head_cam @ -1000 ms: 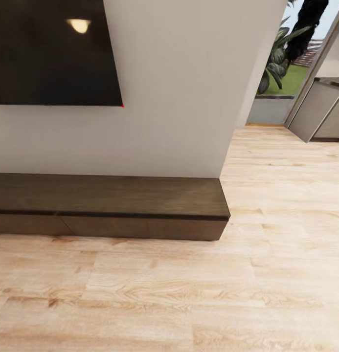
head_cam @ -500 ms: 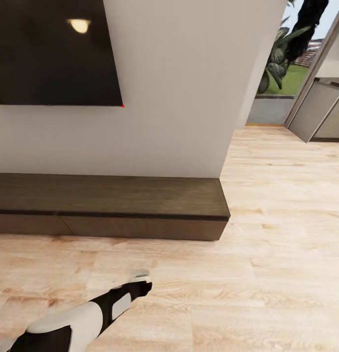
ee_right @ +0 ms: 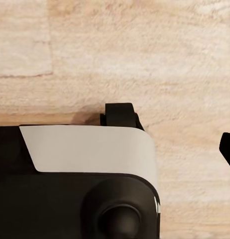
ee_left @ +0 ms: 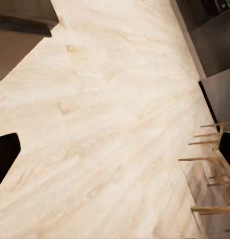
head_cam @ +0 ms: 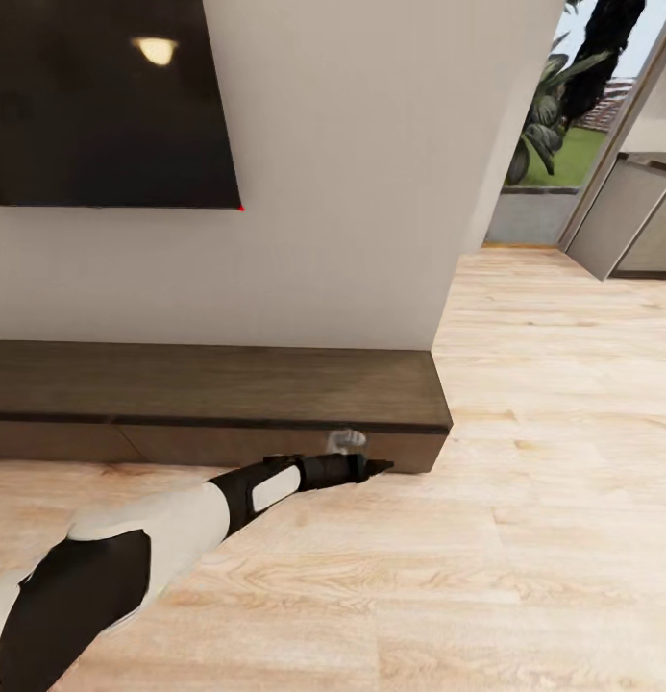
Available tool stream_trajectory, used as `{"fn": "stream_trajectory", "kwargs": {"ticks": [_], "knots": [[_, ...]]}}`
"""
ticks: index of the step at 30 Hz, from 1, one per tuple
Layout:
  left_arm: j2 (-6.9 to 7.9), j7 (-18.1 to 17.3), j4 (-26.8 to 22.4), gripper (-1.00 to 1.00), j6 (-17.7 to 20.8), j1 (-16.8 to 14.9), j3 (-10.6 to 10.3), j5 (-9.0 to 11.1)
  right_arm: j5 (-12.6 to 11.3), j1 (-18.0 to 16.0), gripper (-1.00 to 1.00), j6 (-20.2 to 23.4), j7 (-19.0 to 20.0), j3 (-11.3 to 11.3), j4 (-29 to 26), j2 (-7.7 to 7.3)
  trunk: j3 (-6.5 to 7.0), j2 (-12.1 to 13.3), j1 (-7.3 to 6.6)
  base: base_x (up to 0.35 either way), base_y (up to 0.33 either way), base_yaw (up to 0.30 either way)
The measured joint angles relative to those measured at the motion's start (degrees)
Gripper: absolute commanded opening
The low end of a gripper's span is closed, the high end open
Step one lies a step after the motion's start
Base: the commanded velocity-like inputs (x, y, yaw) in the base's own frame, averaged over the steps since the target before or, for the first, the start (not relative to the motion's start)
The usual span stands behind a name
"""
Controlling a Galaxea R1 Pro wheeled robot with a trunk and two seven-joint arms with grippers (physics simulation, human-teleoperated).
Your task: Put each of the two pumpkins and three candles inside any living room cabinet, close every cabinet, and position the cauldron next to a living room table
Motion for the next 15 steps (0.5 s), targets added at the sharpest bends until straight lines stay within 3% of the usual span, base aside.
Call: {"fn": "stream_trajectory", "kwargs": {"ticks": [3, 4, 5, 10, 13, 15], "knots": [[0.15, -0.55, -6.07, 1.0, 0.09, -3.25, 1.62, 0.05, 0.0, 0.02, 1.0, 0.0, 0.0, -0.01, -0.04, -0.13, 0.0, 0.0, 0.0, 0.0, 0.0, 0.0], [0.24, -0.67, -7.43, 1.0, 0.11, -4.22, 3.08, 0.04, 0.0, 0.01, 1.0, 0.0, 0.0, 0.0, -0.06, -0.15, 0.0, 0.0, 0.0, 0.0, 0.0, 0.0], [0.44, -1.32, -9.06, 1.0, 0.47, -5.4, 6.03, 0.03, 0.0, 0.01, 1.0, 0.0, 0.0, 0.01, -0.07, -0.17, 0.0, 0.0, 0.0, 0.0, 0.0, 0.0], [0.83, -9.94, -11.89, 1.0, 13.67, -7.09, 15.82, -0.55, 0.06, -0.02, 1.0, 0.0, 0.0, 0.02, -0.09, 0.08, -0.01, 0.0, 0.0, 0.0, 0.0, 0.0], [1.08, -12.97, -12.21, 1.0, 16.44, -8.88, 20.16, -0.63, 0.08, -0.01, 1.0, 0.0, 0.0, 0.01, -0.09, 0.08, 0.0, 0.0, 0.0, 0.0, 0.0, 0.0], [1.88, -13.92, -12.45, 1.0, 17.08, -9.67, 21.21, -0.7, 0.09, -0.01, 1.0, -0.01, 0.0, 0.01, -0.09, -0.02, -0.01, 0.0, 0.0, 0.0, 0.0, 0.0]]}}
